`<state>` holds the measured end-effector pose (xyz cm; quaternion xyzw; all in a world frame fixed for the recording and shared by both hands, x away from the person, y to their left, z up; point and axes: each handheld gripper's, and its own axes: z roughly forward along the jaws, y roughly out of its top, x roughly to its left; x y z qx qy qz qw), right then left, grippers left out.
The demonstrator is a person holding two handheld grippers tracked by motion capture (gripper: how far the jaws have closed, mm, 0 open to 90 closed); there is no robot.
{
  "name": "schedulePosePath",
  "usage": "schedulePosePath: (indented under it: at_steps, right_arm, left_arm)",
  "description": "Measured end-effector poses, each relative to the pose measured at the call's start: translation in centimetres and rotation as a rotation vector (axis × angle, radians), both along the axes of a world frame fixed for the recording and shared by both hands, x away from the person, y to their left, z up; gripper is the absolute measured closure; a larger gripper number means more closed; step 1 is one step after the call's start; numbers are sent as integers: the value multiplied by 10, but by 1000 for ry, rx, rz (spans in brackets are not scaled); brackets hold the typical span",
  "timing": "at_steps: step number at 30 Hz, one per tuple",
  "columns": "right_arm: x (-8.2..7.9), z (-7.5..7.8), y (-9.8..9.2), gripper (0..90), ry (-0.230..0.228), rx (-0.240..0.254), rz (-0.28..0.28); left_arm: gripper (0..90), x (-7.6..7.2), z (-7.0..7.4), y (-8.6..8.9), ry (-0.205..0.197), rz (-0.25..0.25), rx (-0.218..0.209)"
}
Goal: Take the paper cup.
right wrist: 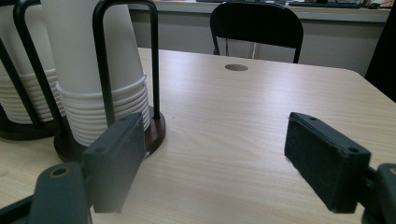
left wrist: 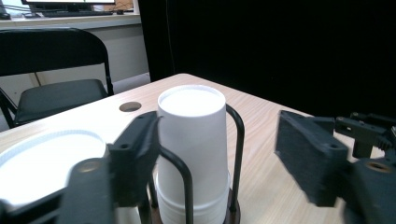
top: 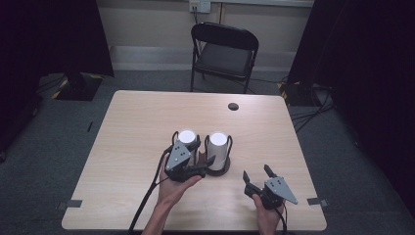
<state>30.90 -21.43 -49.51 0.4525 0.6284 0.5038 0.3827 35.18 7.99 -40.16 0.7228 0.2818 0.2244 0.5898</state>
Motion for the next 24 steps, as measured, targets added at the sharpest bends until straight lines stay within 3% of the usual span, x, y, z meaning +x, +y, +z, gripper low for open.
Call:
schedulePosePath:
  at_steps: [6, 13, 20, 24]
  right_arm:
    - [0, 0, -1, 194, 3, 4, -2]
    - [0, 0, 0, 196, 2, 2, -1]
    - [0, 0, -1, 192, 1, 6, 2]
    - [0, 0, -1, 193, 2, 5, 2]
  left_arm:
    - [300, 11, 5, -5, 16, -11, 12]
    - [307, 22, 8, -10, 28, -19, -21]
    - [290, 30, 11, -17, -2, -24, 7]
    - [291, 36, 14, -22, 3, -25, 19]
